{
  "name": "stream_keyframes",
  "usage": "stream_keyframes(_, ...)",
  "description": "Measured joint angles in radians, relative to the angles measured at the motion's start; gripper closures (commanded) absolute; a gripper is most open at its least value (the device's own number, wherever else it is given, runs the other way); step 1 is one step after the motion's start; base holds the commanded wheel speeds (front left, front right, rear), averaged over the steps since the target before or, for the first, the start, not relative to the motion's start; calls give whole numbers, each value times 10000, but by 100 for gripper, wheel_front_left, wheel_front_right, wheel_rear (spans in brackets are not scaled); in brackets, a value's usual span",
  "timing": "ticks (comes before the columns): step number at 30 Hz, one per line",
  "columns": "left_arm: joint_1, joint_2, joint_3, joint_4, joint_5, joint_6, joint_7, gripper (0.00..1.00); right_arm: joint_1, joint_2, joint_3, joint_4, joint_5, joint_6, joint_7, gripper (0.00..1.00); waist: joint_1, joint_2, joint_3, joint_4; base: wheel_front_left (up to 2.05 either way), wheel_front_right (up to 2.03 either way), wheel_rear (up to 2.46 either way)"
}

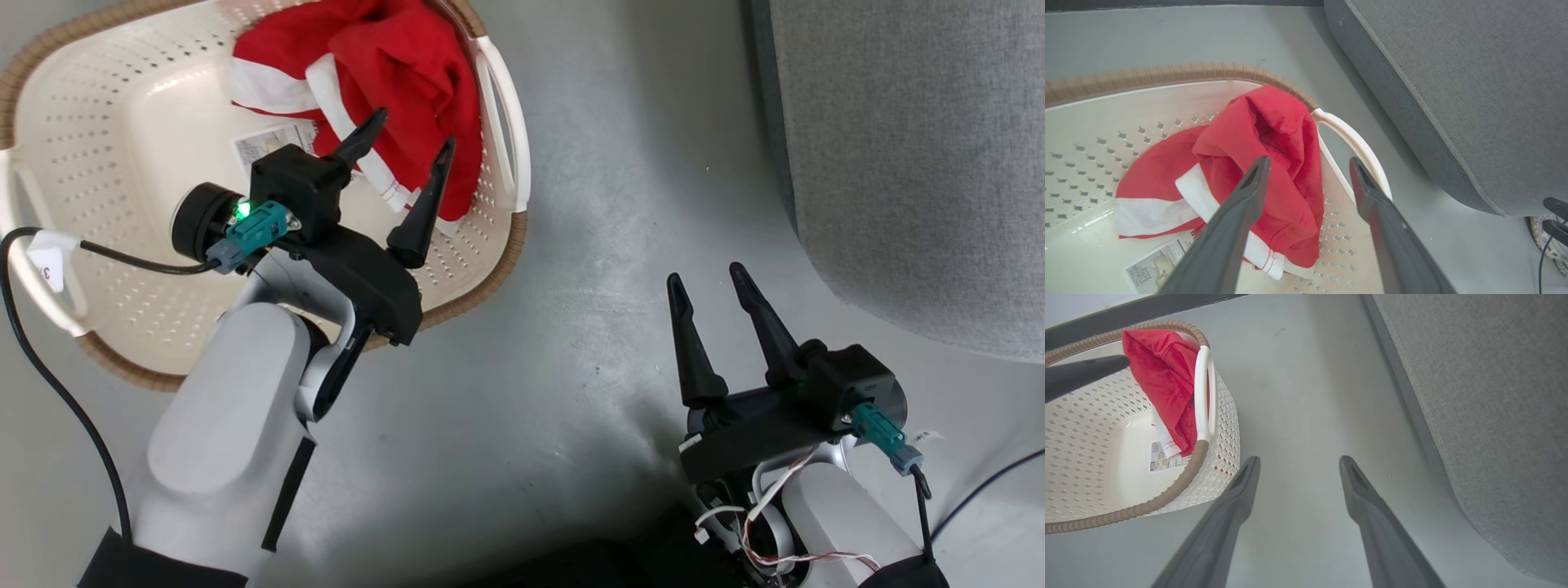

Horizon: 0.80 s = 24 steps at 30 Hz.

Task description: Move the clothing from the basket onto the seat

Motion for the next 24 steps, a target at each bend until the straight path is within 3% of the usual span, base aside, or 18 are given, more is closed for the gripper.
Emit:
stream_keyframes(15, -383, 25, 512, 1026, -236, 12, 127, 0, -36, 10, 140, -35, 245, 0, 0, 0, 0, -2, 404, -310, 0, 0, 0)
stream_keyframes(24, -850, -318, 750, 1266, -732, 17, 303, 0, -36, 12, 360, -58, 497, 0, 0, 0, 0, -2, 516, -354, 0, 0, 0)
